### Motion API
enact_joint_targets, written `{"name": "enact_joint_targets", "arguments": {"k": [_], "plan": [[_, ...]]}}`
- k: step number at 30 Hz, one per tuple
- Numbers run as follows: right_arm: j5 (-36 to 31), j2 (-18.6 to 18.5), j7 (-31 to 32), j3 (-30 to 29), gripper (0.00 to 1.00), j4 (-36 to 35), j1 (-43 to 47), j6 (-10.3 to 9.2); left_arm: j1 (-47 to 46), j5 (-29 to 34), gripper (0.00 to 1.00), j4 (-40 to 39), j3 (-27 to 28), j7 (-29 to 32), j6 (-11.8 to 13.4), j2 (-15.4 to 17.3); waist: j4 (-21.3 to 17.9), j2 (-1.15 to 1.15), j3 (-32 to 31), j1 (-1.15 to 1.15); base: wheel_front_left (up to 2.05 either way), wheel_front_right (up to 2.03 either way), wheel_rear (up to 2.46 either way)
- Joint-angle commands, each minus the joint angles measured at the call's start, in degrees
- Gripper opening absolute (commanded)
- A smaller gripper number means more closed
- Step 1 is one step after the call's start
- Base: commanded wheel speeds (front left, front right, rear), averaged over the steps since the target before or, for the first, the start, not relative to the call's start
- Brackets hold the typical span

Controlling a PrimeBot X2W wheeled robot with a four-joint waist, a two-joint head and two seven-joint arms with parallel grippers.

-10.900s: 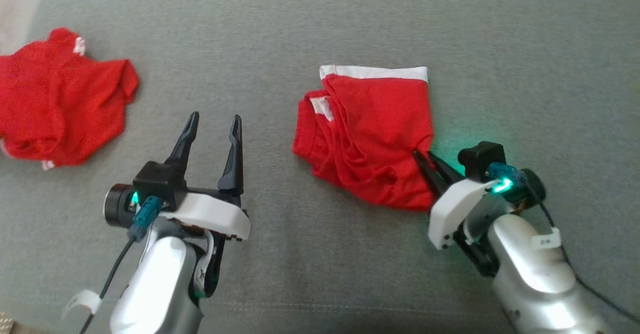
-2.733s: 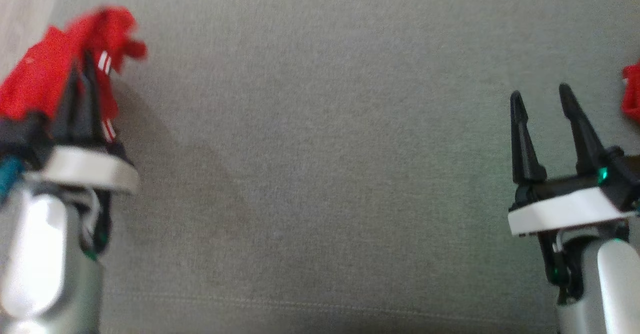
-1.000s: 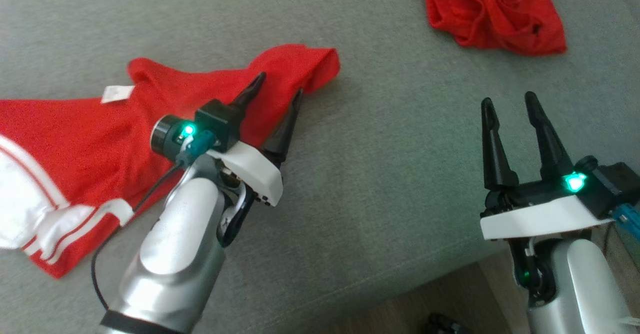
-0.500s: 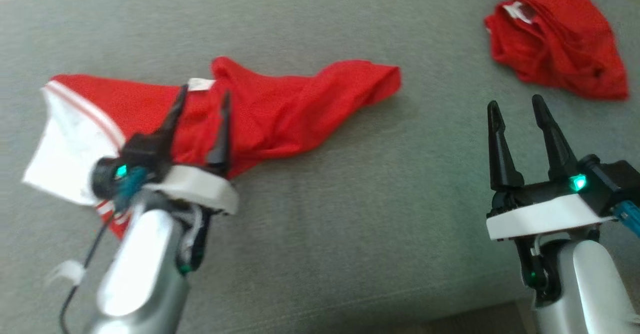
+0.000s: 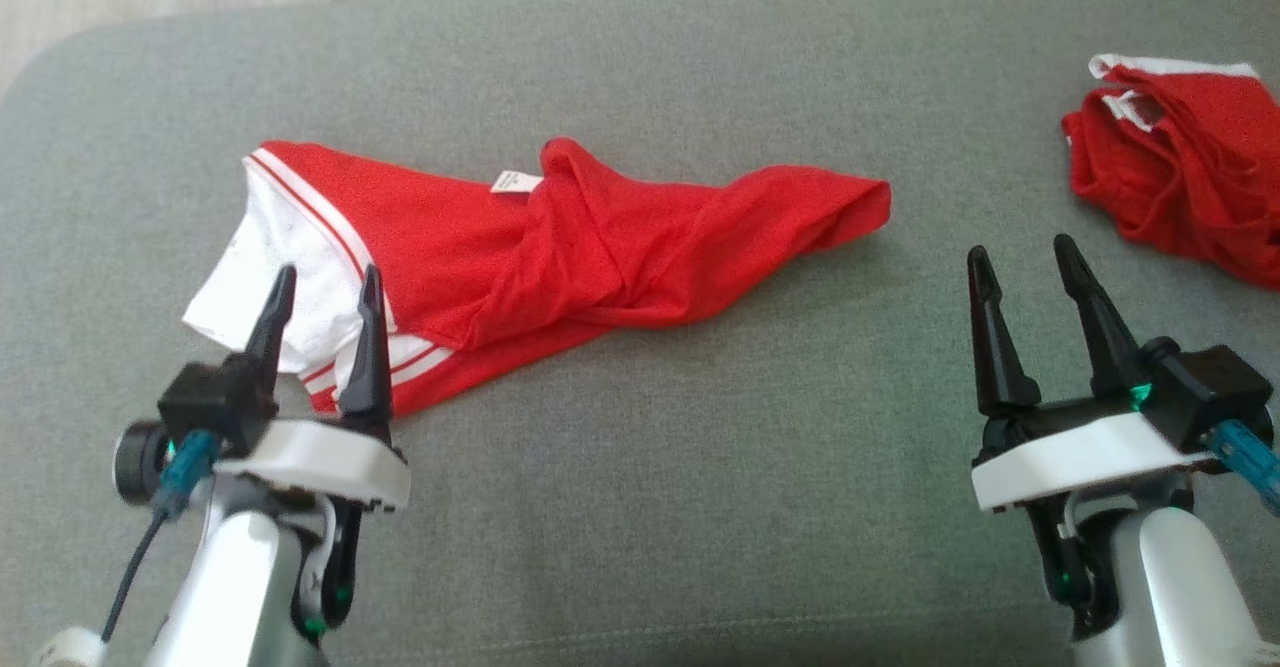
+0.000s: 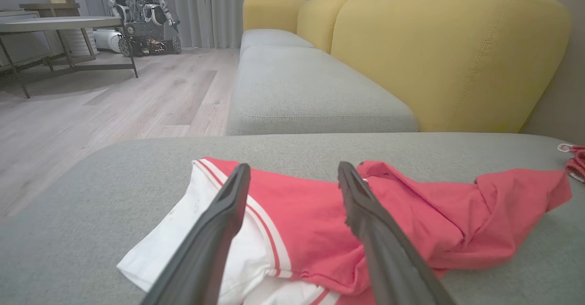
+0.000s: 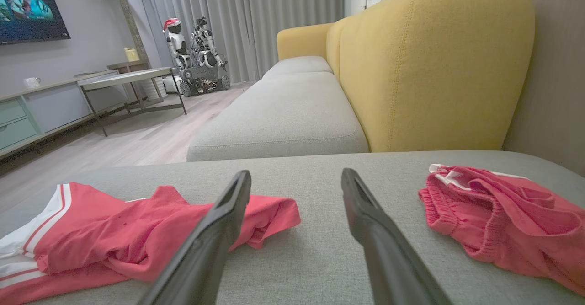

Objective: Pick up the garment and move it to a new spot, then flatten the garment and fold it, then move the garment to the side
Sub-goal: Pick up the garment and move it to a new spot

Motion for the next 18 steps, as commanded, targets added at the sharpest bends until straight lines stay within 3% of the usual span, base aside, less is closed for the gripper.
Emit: {"name": "enact_joint_targets", "arguments": {"k": [1, 18], "plan": [[-0.3, -0.2, 0.4, 1.2, 1.0, -1.6, -0.1, -0.04, -0.5, -0.7, 1.0, -2.4, 2.5, -0.6, 0.2, 1.4, 0.3, 0.0, -1.1, 0.0, 0.0, 0.0, 0.0], [0.2, -0.2, 1.3, 1.4, 1.0, -2.4, 3.6, -0.04, 4.8, -1.0, 1.0, -5.4, 1.6, -0.3, 0.2, 2.6, -0.5, 0.0, -3.9, 0.0, 0.0, 0.0, 0.0]]}}
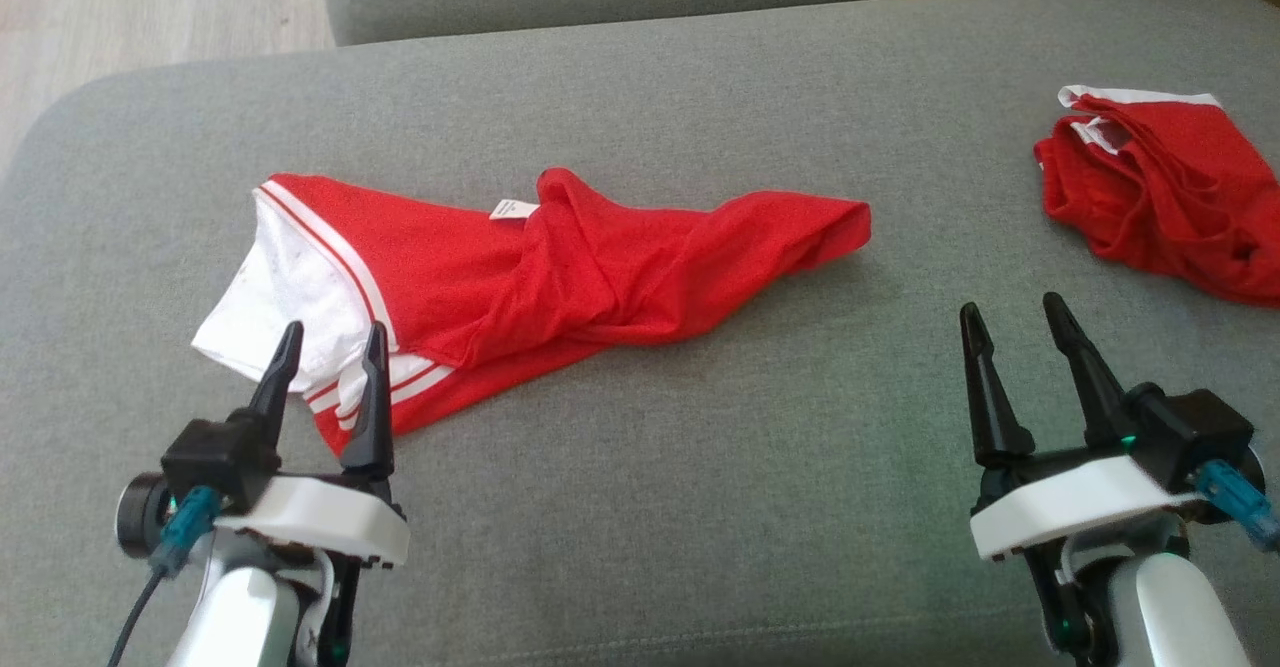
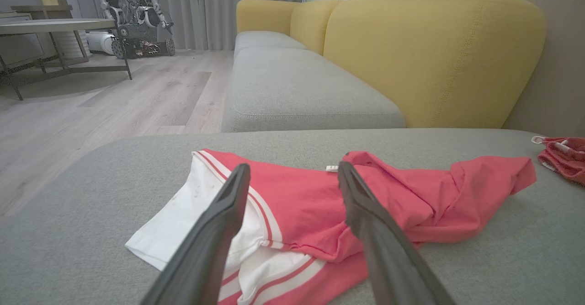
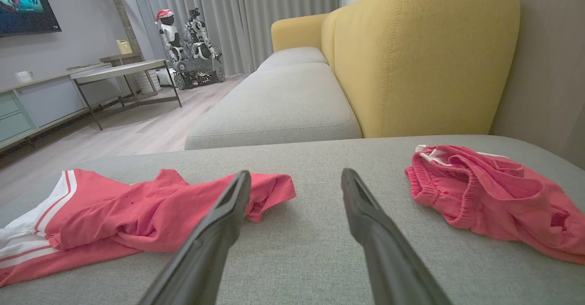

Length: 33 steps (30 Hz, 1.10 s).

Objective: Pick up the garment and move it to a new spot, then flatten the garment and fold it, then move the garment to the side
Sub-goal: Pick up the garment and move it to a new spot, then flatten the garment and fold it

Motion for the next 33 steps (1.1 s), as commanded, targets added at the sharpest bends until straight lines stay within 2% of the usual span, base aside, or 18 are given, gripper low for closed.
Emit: {"name": "enact_joint_targets", "arguments": {"k": [1, 15, 20, 27, 33], "plan": [[0.2, -0.2, 0.1, 1.2, 1.0, -2.4, -0.8, -0.04, -1.6, -0.5, 1.0, -2.2, 1.9, -0.3, 0.4, 1.6, 0.0, 0.0, 0.0, 0.0, 0.0, 0.0, 0.0], [0.0, -0.2, 0.2, 1.0, 1.0, -2.5, -1.5, -0.04, -2.3, -0.8, 1.0, -2.7, 1.5, -0.2, 0.7, 1.9, 0.1, 0.0, 0.7, 0.0, 0.0, 0.0, 0.0], [-0.7, -0.3, 0.9, 3.6, 1.0, -1.7, -3.4, -0.04, -3.4, -0.7, 1.0, -3.0, 1.1, -0.2, 0.7, 1.8, 0.9, 0.0, 2.0, 0.0, 0.0, 0.0, 0.0], [0.8, -5.1, 2.9, 19.5, 1.0, 6.5, -13.5, -0.04, -7.8, -0.1, 1.0, -2.3, -0.5, -0.4, -0.3, 0.8, 5.6, 0.0, 5.7, 0.0, 0.0, 0.0, 0.0], [5.3, -6.3, 4.0, 32.6, 1.0, 15.9, -24.1, -0.04, -10.1, 0.2, 1.0, -1.5, -1.2, -0.6, -0.8, -0.5, 9.3, 0.0, 8.3, 0.0, 0.0, 0.0, 0.0]]}}
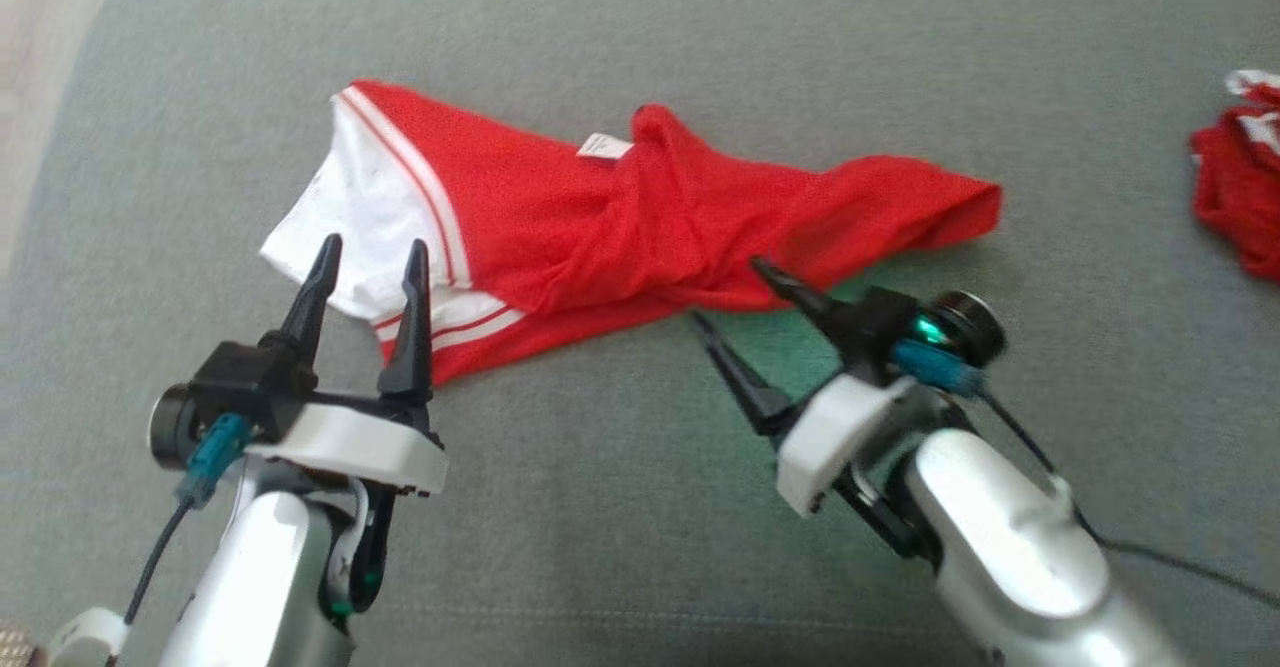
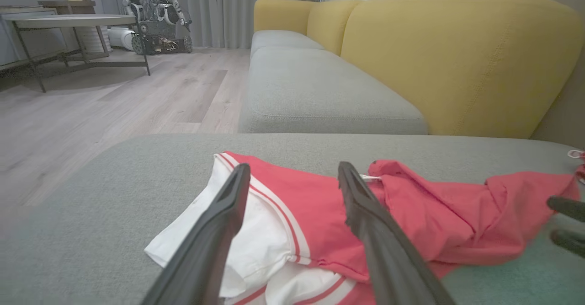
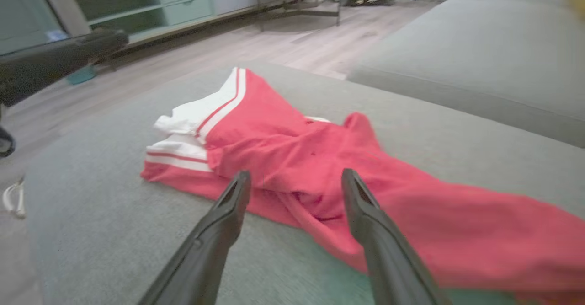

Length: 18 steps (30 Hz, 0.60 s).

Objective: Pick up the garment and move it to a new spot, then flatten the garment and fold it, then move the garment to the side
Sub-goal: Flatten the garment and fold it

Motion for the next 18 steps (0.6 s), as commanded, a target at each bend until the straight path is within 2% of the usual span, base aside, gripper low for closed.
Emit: {"name": "enact_joint_targets", "arguments": {"k": [1, 4, 5, 15, 16, 17, 18], "plan": [[1.6, -0.5, 0.1, 4.6, 1.0, 1.7, -5.1, -0.04, -3.1, 0.5, 1.0, -1.4, 1.9, -0.6, -0.2, 0.3, 2.5, 0.0, 2.2, 0.0, 0.0, 0.0, 0.0], [3.5, -0.4, -0.4, 9.1, 1.0, 7.2, -10.2, -0.04, -3.9, 0.7, 1.0, -1.0, 1.7, -0.7, -0.5, -0.4, 3.9, 0.0, 3.1, 0.0, 0.0, 0.0, 0.0], [3.5, -0.4, -0.4, 9.1, 1.0, 7.2, -10.2, -0.04, -3.9, 0.7, 1.0, -1.0, 1.7, -0.7, -0.5, -0.4, 3.9, 0.0, 3.1, 0.0, 0.0, 0.0, 0.0], [7.9, 2.5, -2.1, 18.4, 1.0, 23.5, -21.6, -0.04, -4.8, 2.0, 1.0, -1.5, 2.3, -0.8, -1.2, -1.9, 5.1, 0.0, 4.6, 0.0, 0.0, 0.0, 0.0], [8.6, 2.8, -2.3, 19.0, 0.58, 24.7, -22.3, -0.04, -4.9, 2.1, 1.0, -1.5, 2.4, -0.8, -1.3, -2.1, 5.0, 0.0, 4.7, 0.0, 0.0, 0.0, 0.0], [9.4, 3.1, -2.8, 19.4, 0.02, 25.6, -22.9, -0.04, -5.0, 2.3, 1.0, -1.5, 2.4, -0.8, -1.4, -2.2, 5.0, 0.0, 4.8, 0.0, 0.0, 0.0, 0.0], [10.3, 3.3, -3.4, 19.6, 0.0, 26.3, -23.5, -0.04, -5.0, 2.4, 1.0, -1.5, 2.5, -0.8, -1.5, -2.4, 5.0, 0.0, 4.8, 0.0, 0.0, 0.0, 0.0]]}}
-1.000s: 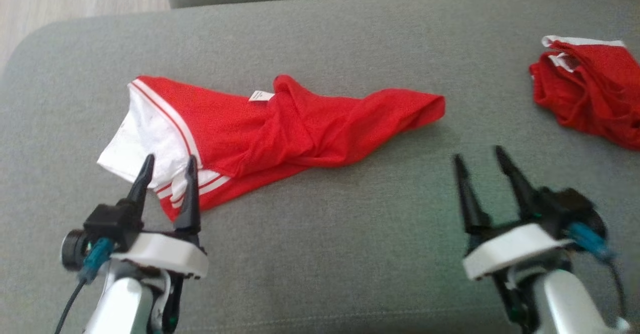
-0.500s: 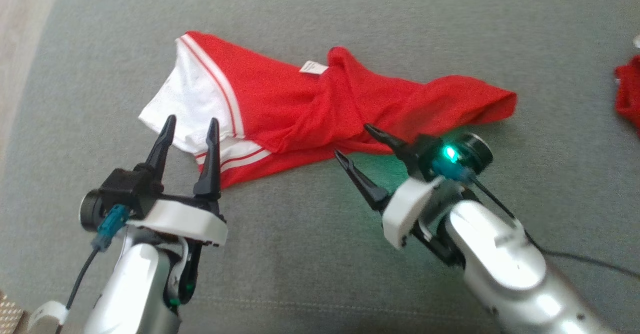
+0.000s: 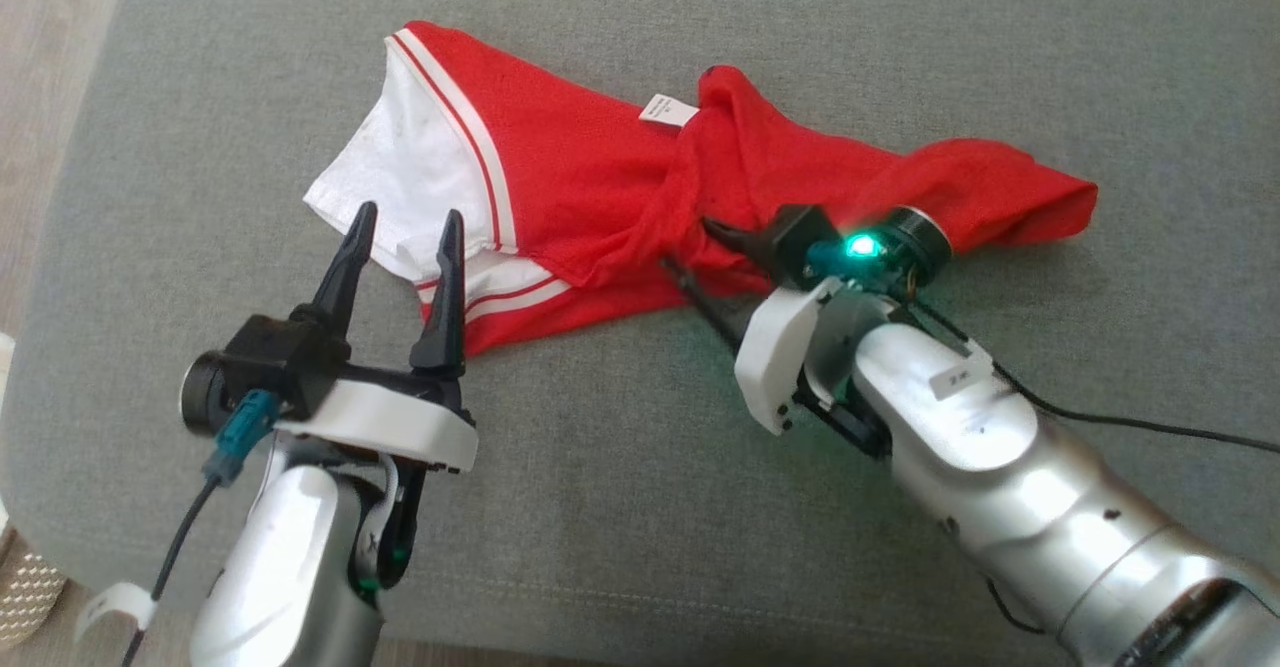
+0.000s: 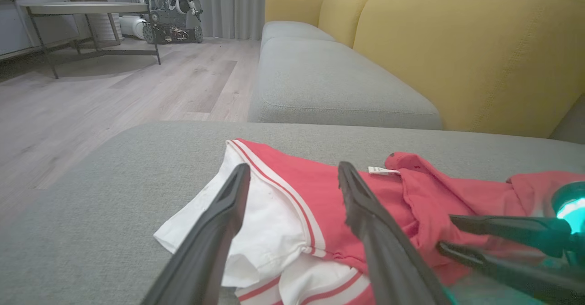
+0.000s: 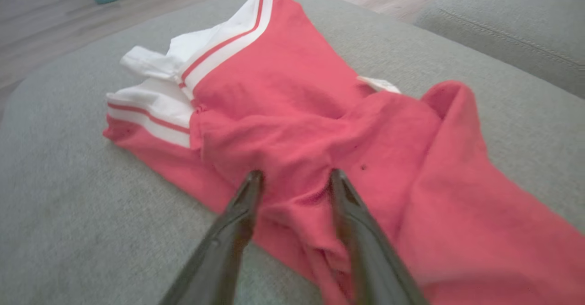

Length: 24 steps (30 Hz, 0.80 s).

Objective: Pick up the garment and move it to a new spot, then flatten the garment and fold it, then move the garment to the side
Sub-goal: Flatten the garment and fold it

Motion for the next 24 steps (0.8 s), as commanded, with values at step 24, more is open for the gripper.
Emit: {"name": "enact_joint_targets", "arguments": {"k": [24], "plan": [[10.2, -1.2, -14.1, -26.9, 0.0, -6.5, 7.9, -0.04, -1.0, 3.0, 1.0, -2.6, 6.2, -0.7, -1.2, 0.7, -8.9, 0.0, -1.1, -0.01, 0.0, 0.0, 0.0]]}}
